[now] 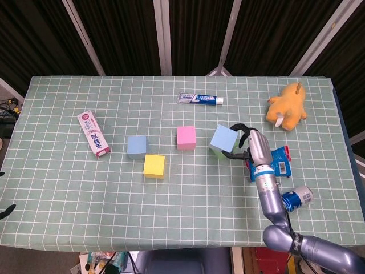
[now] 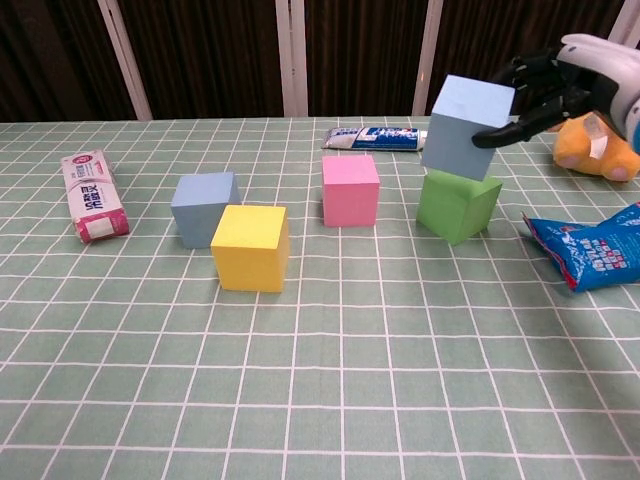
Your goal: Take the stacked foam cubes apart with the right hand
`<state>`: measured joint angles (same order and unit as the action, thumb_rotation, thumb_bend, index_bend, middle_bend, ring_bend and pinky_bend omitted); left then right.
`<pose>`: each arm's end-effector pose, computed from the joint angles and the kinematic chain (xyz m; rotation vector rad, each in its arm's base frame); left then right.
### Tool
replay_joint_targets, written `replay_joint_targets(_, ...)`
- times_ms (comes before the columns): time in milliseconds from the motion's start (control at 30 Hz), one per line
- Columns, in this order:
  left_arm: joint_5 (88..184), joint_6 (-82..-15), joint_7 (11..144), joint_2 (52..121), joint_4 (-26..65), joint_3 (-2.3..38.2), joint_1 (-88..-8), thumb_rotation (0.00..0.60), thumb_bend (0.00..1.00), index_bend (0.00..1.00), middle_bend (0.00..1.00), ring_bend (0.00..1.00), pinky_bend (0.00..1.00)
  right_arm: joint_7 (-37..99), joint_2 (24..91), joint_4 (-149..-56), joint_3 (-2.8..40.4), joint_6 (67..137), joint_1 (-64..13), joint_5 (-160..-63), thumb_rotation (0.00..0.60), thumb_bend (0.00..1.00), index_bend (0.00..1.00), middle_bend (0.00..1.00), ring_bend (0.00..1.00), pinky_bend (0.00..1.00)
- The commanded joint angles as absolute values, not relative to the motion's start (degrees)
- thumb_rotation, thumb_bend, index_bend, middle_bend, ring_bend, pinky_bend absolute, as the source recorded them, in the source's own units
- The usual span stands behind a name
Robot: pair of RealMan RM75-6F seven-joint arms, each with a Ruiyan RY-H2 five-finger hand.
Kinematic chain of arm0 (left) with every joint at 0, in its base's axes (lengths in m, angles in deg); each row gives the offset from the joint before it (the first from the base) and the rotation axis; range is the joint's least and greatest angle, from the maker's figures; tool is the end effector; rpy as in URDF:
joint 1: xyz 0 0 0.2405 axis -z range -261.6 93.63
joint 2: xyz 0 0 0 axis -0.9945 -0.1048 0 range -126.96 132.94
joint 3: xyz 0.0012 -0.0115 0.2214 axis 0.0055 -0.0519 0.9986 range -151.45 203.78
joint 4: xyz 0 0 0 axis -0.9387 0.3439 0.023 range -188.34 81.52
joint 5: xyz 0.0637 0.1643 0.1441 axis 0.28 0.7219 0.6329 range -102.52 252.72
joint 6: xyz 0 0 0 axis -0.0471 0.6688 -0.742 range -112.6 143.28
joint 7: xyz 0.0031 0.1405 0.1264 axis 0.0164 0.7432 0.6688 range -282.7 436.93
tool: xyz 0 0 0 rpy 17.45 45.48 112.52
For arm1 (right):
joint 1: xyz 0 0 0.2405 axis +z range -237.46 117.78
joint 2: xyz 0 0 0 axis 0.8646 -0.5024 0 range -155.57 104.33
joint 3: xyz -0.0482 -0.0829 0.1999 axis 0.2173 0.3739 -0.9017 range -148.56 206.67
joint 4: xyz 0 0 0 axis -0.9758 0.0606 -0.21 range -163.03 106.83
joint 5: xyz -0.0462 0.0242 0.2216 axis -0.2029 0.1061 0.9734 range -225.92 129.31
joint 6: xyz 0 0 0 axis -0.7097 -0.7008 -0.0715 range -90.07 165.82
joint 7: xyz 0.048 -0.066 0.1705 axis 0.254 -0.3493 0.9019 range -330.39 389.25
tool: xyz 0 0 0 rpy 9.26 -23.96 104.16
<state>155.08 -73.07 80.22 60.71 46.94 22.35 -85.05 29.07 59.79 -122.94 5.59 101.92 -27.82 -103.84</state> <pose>-0.3018 0.1957 0.1661 -1.2142 -0.9278 -0.7997 -0.1271 -0.3801 0.0292 1.2145 -1.4327 1.3459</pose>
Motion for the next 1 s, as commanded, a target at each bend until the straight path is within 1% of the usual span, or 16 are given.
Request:
replay_joint_targets(33,155.1,-73.1,80.4,60.8,47.0,22.4,-85.0,0.6,0.13,0.25,0.0,0.0,0.0,31.4,56.4,-127.6,9.9,102.5,-31.8,-108.1,0.6,0.18,0.48,0.52,0.64,0.25)
replay_joint_targets(167,155.2,-73.2,80.4,60.7,47.0,22.4,-85.1,0.6,0.13,0.25,0.0,0.0,0.0,33.5,55.2,-131.2,14.5,104.2,-34.9,-113.4,0.6,0.18,0.48,0.52,0.64,0.25)
replay_joint_targets(267,155.2,-73.3,80.2,60.7,47.0,22.4,-85.1,0.6,0.13,0.25,0.0,0.0,0.0,34.1,56.4,-131.0,16.8,103.7,-35.4,-115.2,0.6,0.18,0.48,0.52,0.63,0.25)
replay_joint_targets(333,155.5,-73.4,80.1,60.6,47.0,22.6,-85.2,0.6,0.13,0.25,0.0,0.0,0.0,35.1,57.7,-130.3,17.6,102.7,-35.2,-115.7,0.6,0.18,0.48,0.51,0.62,0.25)
replay_joint_targets(367,155.7,-73.6,80.0,60.5,47.0,22.6,-85.2,0.6,0.13,0.25,0.0,0.0,0.0,35.7,58.3,-129.8,18.0,102.2,-35.0,-116.1,0.6,0.18,0.47,0.51,0.59,0.24)
replay_joint_targets(433,156.0,-73.9,79.8,60.5,47.0,22.7,-85.4,0.6,0.13,0.25,0.0,0.0,0.0,35.8,59.2,-128.9,18.7,101.3,-34.7,-116.7,0.6,0.18,0.41,0.45,0.5,0.21)
replay_joint_targets(500,156.0,-74.2,79.6,60.4,47.0,22.6,-85.6,0.6,0.13,0.25,0.0,0.0,0.0,35.3,59.5,-128.2,19.4,100.0,-34.1,-116.9,0.6,0.18,0.26,0.31,0.34,0.1)
replay_joint_targets(533,155.9,-74.4,79.3,60.3,47.0,22.6,-85.7,0.6,0.13,0.25,0.0,0.0,0.0,34.6,59.4,-127.7,19.8,99.2,-33.8,-117.1,0.6,0.17,0.21,0.26,0.28,0.06)
replay_joint_targets(567,155.8,-74.4,79.1,60.2,47.0,22.5,-85.7,0.6,0.13,0.25,0.0,0.0,0.0,33.9,59.3,-127.2,20.0,98.6,-33.4,-117.5,0.6,0.15,0.14,0.19,0.21,0.02)
replay_joint_targets(600,155.7,-74.5,79.0,60.2,47.0,22.5,-85.7,0.6,0.13,0.25,0.0,0.0,0.0,33.6,59.1,-127.0,20.2,98.2,-33.1,-117.7,0.6,0.13,0.1,0.14,0.16,0.0)
replay_joint_targets(667,155.6,-74.6,78.8,60.1,46.9,22.4,-85.8,0.6,0.13,0.25,0.0,0.0,0.0,32.1,58.6,-126.2,20.6,97.9,-32.6,-118.5,0.6,0.09,0.03,0.07,0.11,0.0)
replay_joint_targets(800,155.8,-74.6,78.7,60.1,46.9,22.4,-85.8,0.6,0.13,0.25,0.0,0.0,0.0,29.9,58.2,-126.3,20.5,99.6,-32.8,-119.7,0.6,0.07,0.0,0.02,0.09,0.0)
replay_joint_targets(933,155.8,-74.7,78.7,60.1,46.9,22.5,-85.9,0.6,0.13,0.25,0.0,0.0,0.0,30.5,55.9,-128.6,19.6,101.9,-33.8,-120.2,0.6,0.07,0.0,0.02,0.09,0.0)
replay_joint_targets(1000,155.9,-74.9,78.5,60.0,47.0,22.5,-86.0,0.6,0.13,0.25,0.0,0.0,0.0,29.4,53.7,-129.9,19.0,104.0,-34.7,-120.0,0.6,0.07,0.0,0.02,0.09,0.0)
